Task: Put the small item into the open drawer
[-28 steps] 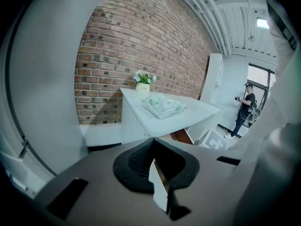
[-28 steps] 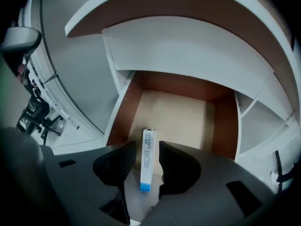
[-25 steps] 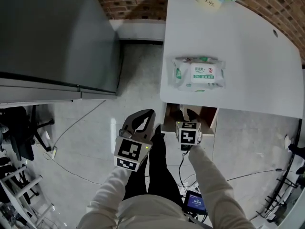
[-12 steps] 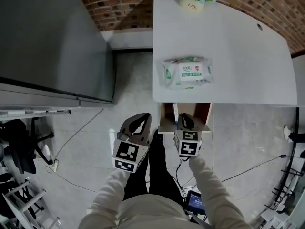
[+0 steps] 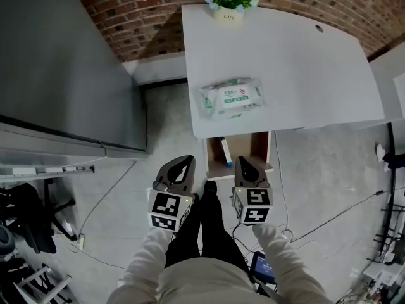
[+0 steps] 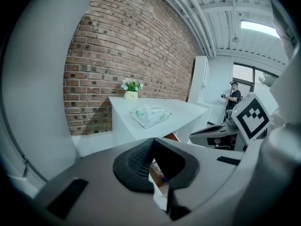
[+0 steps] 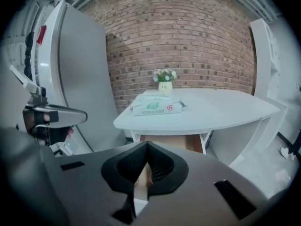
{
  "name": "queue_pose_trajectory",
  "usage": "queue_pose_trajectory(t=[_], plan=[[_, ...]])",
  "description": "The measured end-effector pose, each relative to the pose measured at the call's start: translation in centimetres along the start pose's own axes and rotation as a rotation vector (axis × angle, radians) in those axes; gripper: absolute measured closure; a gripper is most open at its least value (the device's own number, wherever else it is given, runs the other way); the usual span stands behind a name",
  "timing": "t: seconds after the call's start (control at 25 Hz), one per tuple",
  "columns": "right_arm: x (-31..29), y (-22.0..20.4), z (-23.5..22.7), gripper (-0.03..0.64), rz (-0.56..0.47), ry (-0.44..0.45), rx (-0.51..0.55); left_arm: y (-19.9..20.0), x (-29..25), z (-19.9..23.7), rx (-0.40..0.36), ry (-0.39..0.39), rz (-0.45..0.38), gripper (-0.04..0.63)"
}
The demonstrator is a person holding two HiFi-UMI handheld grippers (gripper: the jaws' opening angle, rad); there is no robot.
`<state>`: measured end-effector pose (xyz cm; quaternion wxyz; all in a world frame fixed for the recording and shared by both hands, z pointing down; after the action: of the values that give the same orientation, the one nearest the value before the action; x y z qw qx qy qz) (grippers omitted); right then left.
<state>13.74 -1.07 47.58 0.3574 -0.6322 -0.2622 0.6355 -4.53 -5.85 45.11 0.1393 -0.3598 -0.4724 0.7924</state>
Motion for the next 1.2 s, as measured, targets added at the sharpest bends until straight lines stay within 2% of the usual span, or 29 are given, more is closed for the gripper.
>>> queue_pose_trajectory(t=[0.68, 1.2], plan=[[10.4, 4.5, 1.5, 0.591, -0.243, -0.076, -0.055, 1.7, 2.6, -1.4, -0.074, -0.068, -0.037, 0.578], [14.5, 4.6, 2.3, 0.591, -0.3, -0.096, -0.041, 2.5, 4.8, -1.8, -0.07, -0.072, -0.078, 0.578]])
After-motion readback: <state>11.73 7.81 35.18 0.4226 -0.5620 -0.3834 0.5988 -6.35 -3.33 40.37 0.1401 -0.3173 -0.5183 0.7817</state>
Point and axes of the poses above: the fingertips, and each gripper's own axes: x backward along the fingers, z to its left, y out of its top, the point moved 6 cm from there along x, backward along the fingers, and after that the axes turned 9 degrees about x, right-handed, at the moved point
